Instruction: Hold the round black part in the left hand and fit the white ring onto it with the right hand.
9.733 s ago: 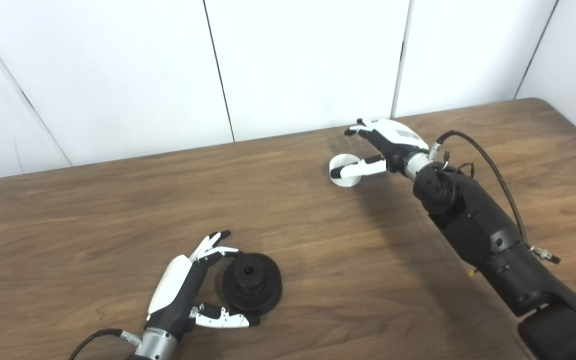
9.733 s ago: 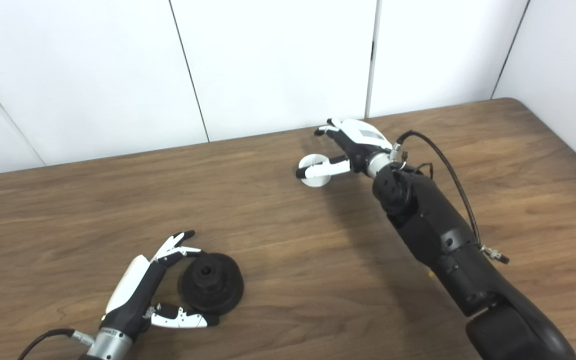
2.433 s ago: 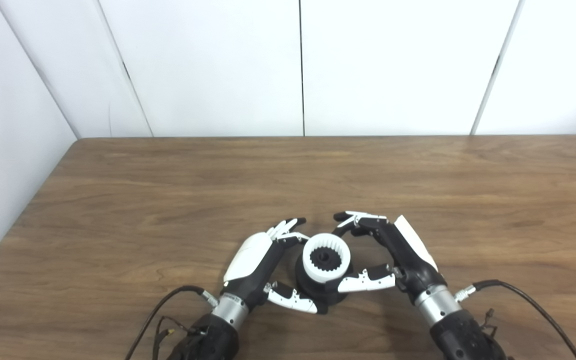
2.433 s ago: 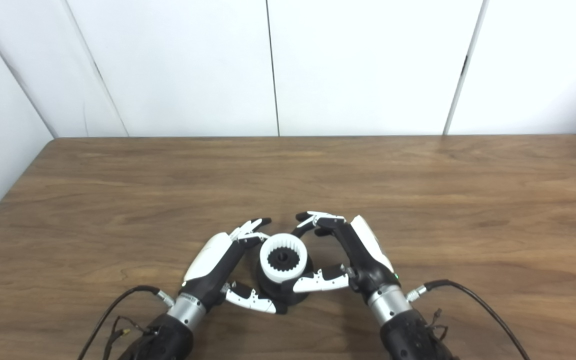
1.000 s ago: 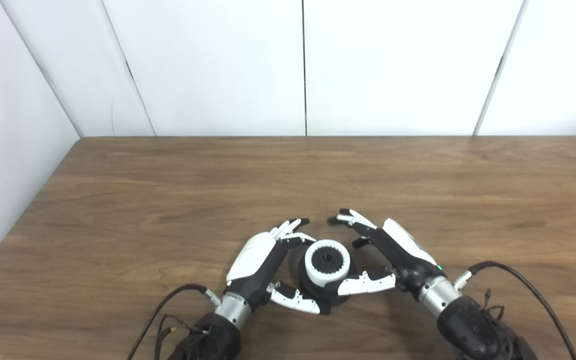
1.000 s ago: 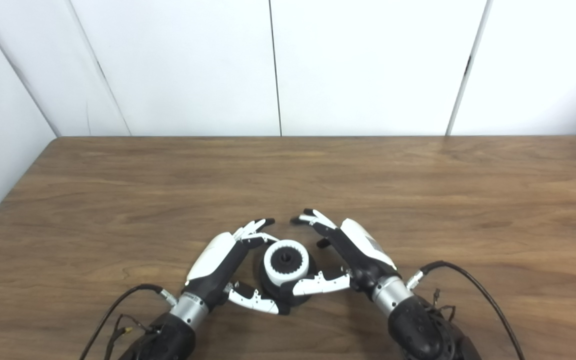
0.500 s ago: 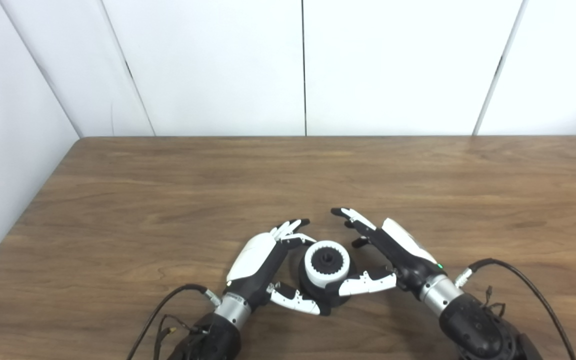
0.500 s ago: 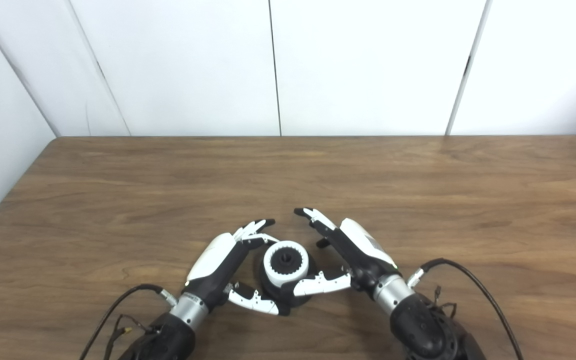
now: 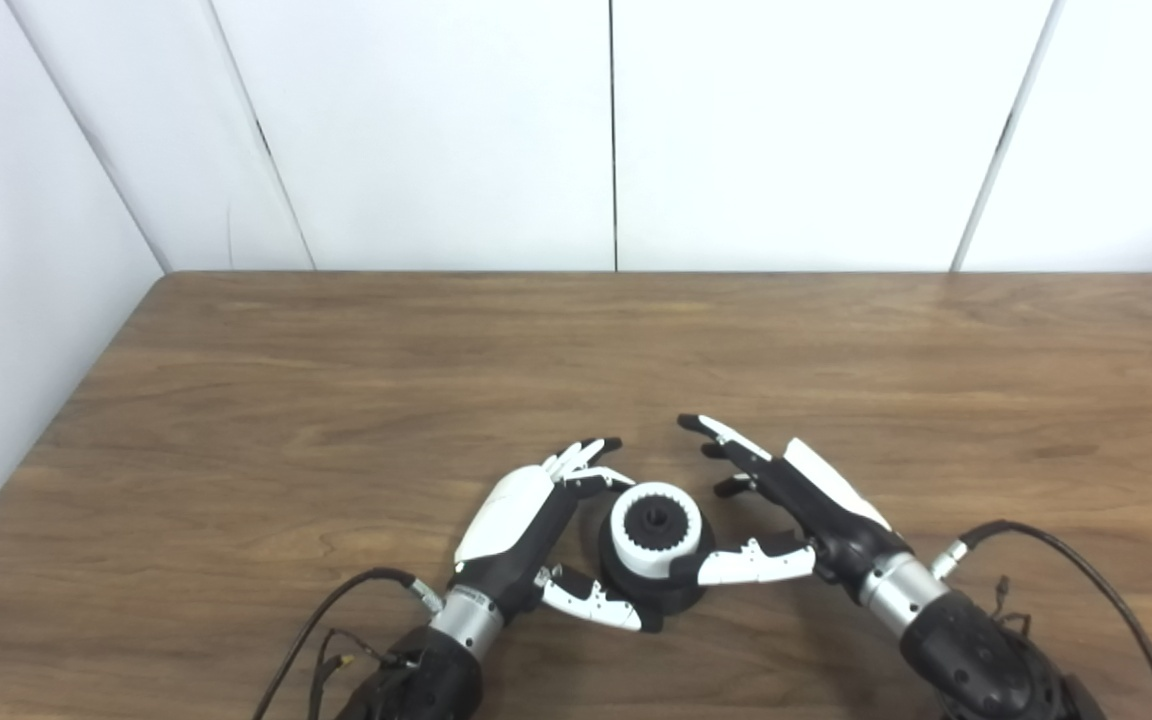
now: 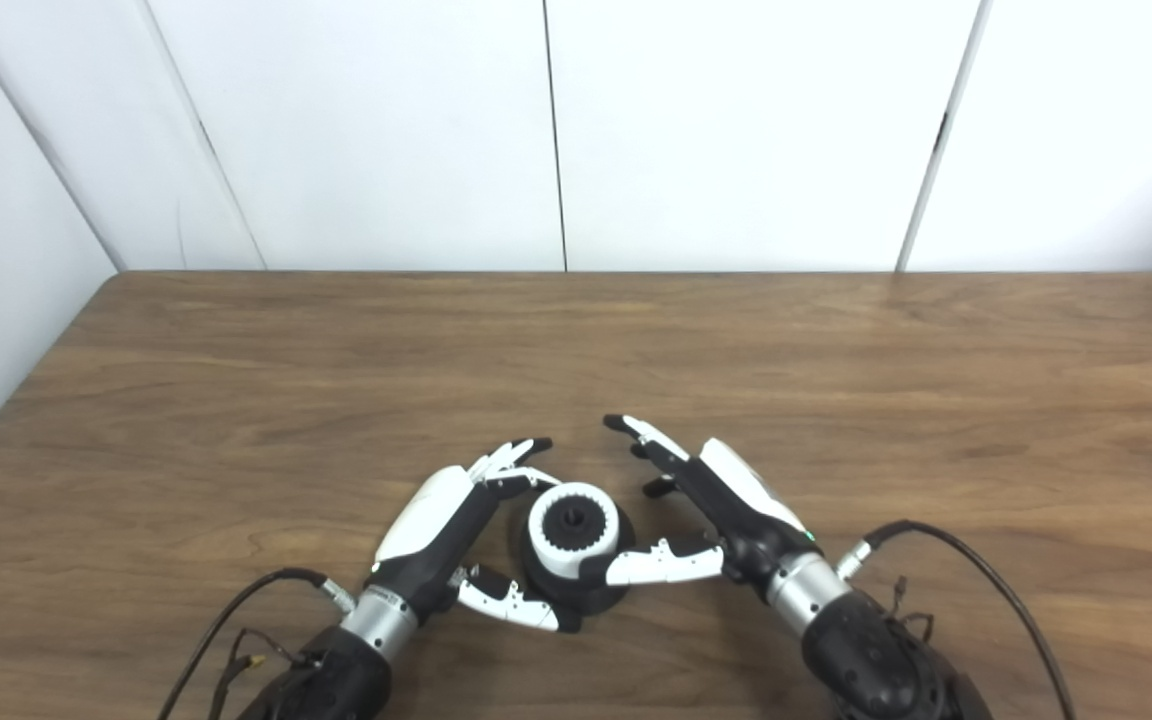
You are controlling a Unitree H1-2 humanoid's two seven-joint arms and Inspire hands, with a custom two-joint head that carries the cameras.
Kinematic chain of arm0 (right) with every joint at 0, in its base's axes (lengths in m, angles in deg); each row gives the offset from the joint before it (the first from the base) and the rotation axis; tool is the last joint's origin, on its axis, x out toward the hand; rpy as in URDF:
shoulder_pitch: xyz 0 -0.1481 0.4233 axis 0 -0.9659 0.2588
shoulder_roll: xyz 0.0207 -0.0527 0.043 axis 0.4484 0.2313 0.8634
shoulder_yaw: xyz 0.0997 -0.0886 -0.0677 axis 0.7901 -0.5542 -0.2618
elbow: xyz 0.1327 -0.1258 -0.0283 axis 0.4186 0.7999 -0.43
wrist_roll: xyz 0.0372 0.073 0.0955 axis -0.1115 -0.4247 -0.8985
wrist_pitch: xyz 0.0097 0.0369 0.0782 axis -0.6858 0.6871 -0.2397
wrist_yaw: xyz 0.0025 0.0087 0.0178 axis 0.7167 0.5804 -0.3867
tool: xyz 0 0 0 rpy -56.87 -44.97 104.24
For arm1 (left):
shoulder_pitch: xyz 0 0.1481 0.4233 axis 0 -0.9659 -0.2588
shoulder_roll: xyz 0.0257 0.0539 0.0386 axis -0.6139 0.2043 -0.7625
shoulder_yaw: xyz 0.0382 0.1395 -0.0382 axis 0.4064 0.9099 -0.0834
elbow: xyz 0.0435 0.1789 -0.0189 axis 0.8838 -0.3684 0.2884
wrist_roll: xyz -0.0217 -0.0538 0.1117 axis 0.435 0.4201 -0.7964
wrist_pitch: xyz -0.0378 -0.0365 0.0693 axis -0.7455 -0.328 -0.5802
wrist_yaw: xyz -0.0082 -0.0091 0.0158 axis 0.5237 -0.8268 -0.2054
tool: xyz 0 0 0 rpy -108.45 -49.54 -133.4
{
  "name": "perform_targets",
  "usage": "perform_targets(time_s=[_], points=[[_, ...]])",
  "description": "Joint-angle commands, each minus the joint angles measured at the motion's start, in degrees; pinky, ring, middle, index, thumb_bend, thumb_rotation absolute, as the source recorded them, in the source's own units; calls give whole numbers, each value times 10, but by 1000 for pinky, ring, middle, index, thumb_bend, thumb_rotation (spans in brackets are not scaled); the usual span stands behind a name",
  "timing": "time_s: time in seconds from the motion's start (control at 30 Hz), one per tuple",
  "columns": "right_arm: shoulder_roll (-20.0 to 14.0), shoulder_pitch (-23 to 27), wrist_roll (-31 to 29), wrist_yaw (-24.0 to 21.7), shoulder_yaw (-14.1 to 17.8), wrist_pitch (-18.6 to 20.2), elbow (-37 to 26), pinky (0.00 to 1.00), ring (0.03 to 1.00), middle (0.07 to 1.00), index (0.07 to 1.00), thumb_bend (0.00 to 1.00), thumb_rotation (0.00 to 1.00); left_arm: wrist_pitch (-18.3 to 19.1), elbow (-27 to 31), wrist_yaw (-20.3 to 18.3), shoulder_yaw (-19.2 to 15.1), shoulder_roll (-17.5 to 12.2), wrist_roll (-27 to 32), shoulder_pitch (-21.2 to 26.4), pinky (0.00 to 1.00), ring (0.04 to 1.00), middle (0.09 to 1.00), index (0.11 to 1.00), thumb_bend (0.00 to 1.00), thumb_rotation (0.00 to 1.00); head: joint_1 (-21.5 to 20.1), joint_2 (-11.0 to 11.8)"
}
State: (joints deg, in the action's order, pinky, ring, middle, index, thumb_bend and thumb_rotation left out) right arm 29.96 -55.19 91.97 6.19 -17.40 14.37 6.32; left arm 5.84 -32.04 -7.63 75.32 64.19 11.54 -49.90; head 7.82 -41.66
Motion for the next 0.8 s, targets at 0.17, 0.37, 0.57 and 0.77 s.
perform_targets(time_s=[0.17,0.37,0.57,0.77], points=[[2,4,-15,30,44,-8,-9,820,929,957,937,948,503,0,-6,-8,3,-6,-3,-3,963,980,958,607,900,241,-2,-1],[4,0,-24,34,63,-3,-19,846,935,955,929,941,493,-5,-9,-6,2,-6,-2,-3,960,978,958,607,897,248,-5,-2],[7,-20,-45,43,82,-11,-27,815,903,922,922,950,486,-6,-9,-8,1,-6,-1,-2,964,983,963,607,895,256,-5,-4],[20,-44,-57,62,91,-21,-23,800,917,945,921,949,482,-5,-10,-8,-1,-6,-1,-1,957,978,959,606,900,254,-9,-3]])
